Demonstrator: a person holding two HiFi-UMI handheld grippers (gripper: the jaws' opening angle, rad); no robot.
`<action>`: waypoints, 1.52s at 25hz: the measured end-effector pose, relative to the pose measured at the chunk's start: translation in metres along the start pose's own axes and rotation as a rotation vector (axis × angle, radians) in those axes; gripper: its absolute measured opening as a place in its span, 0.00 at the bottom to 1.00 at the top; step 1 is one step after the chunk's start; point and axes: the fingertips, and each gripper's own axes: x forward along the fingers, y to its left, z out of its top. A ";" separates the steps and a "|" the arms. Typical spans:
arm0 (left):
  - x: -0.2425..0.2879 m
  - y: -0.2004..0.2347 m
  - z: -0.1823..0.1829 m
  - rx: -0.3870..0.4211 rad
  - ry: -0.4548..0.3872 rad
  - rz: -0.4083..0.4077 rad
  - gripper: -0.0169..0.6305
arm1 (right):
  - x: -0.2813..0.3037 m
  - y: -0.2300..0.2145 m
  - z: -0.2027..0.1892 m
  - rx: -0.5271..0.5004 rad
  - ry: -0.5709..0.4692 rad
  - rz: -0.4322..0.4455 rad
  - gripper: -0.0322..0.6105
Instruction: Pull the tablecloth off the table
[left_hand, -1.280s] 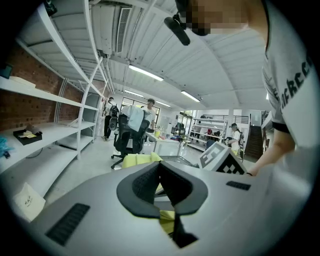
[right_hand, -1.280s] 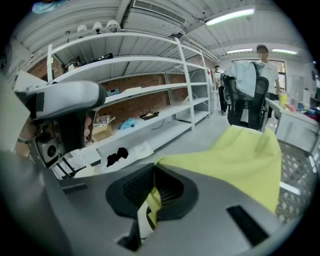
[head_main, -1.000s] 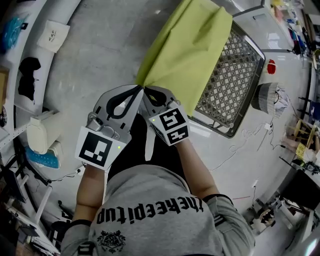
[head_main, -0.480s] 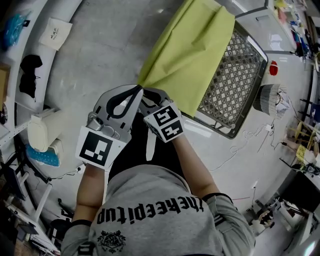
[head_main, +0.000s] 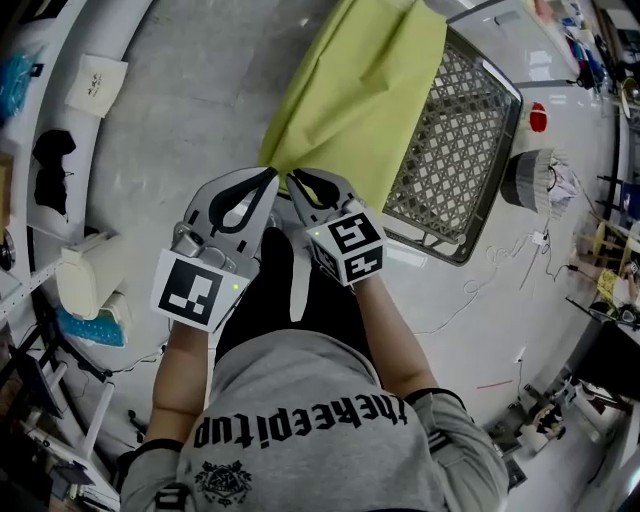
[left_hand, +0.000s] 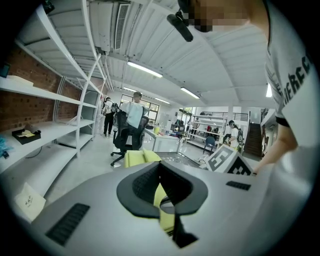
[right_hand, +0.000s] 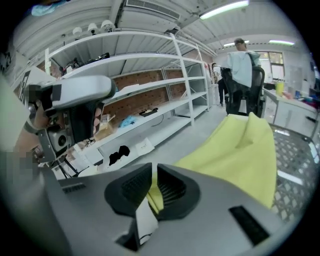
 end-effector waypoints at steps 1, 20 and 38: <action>0.003 -0.002 -0.001 0.004 0.002 -0.004 0.05 | -0.005 -0.005 0.000 0.011 -0.012 -0.019 0.11; 0.056 -0.008 -0.070 0.062 0.160 -0.016 0.05 | -0.100 -0.087 -0.045 0.247 -0.137 -0.281 0.07; 0.068 0.019 -0.124 0.086 0.275 0.048 0.23 | -0.109 -0.112 -0.098 0.346 -0.087 -0.397 0.14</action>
